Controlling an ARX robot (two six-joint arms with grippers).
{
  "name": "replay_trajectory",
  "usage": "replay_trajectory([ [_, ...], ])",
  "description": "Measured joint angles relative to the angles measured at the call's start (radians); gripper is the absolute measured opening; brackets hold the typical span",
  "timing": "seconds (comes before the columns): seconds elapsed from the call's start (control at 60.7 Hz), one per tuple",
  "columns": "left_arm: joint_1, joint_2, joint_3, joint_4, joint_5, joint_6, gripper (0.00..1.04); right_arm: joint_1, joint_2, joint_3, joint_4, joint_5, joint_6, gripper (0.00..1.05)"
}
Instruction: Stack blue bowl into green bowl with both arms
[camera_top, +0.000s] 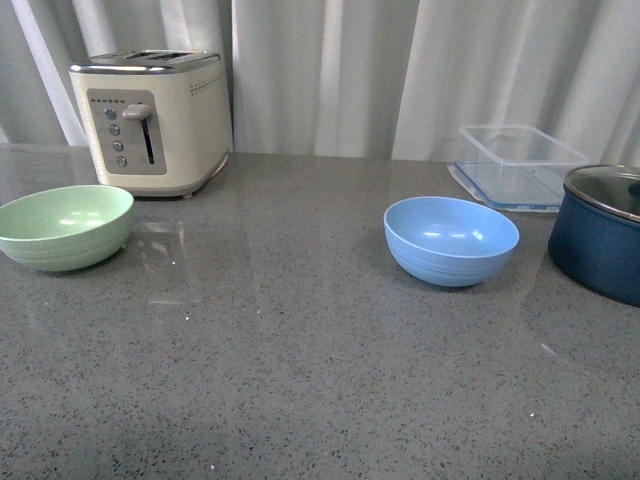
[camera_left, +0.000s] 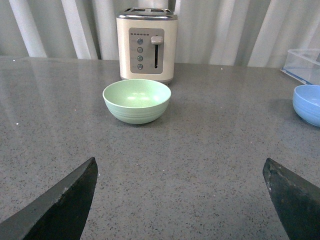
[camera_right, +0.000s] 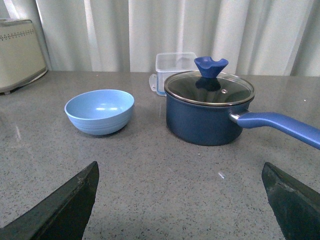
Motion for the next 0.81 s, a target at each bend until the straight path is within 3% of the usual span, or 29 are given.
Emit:
replay_trajectory([
  [0.198, 0.000, 0.000, 0.000, 0.000, -0.001, 0.000, 0.98, 0.000, 0.000, 0.000, 0.000, 0.000, 0.000, 0.95],
  [0.296, 0.002, 0.127, 0.059, -0.111, -0.107, -0.011, 0.98, 0.000, 0.000, 0.000, 0.000, 0.000, 0.000, 0.95],
  [0.527, 0.245, 0.550, 0.298, -0.013, 0.117, -0.116, 0.98, 0.000, 0.000, 0.000, 0.000, 0.000, 0.000, 0.95],
  [0.609, 0.302, 0.708, 0.418, 0.006, 0.126, -0.159, 0.98, 0.000, 0.000, 0.000, 0.000, 0.000, 0.000, 0.95],
  [0.807, 0.298, 1.084, 0.793, -0.098, 0.119, -0.285, 0.98, 0.000, 0.000, 0.000, 0.000, 0.000, 0.000, 0.95],
])
